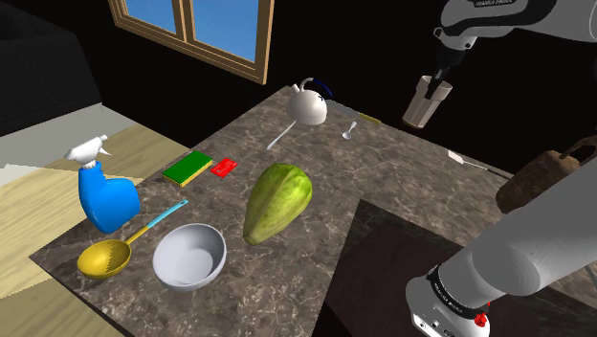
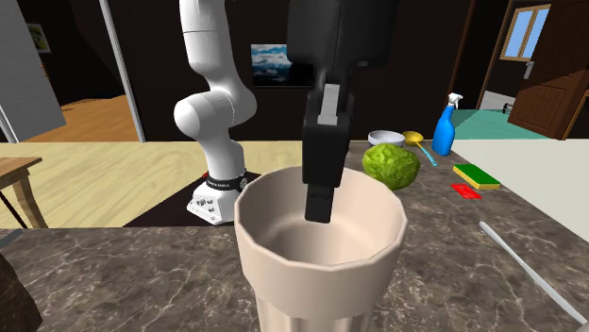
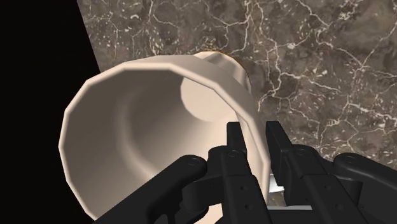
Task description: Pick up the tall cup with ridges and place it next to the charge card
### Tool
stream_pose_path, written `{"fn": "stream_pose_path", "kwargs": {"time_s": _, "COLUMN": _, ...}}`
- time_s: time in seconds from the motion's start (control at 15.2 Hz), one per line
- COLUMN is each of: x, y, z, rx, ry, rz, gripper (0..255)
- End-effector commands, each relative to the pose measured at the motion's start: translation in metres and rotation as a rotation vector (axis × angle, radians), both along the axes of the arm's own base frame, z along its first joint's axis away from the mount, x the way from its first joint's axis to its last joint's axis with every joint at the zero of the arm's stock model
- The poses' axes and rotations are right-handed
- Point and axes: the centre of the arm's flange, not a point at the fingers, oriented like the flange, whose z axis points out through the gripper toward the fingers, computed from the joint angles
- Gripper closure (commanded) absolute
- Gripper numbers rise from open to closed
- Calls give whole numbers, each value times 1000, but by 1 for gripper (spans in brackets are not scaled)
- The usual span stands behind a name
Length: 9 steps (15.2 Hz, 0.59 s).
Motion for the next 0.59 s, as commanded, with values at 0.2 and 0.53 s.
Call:
{"fn": "stream_pose_path", "kwargs": {"time_s": 0.2, "x": 1, "y": -1, "z": 27, "rx": 0, "ry": 0, "rz": 0, "gripper": 255}}
{"fn": "stream_pose_path", "kwargs": {"time_s": 0.53, "x": 1, "y": -1, "z": 54, "rx": 0, "ry": 0, "rz": 0, "gripper": 255}}
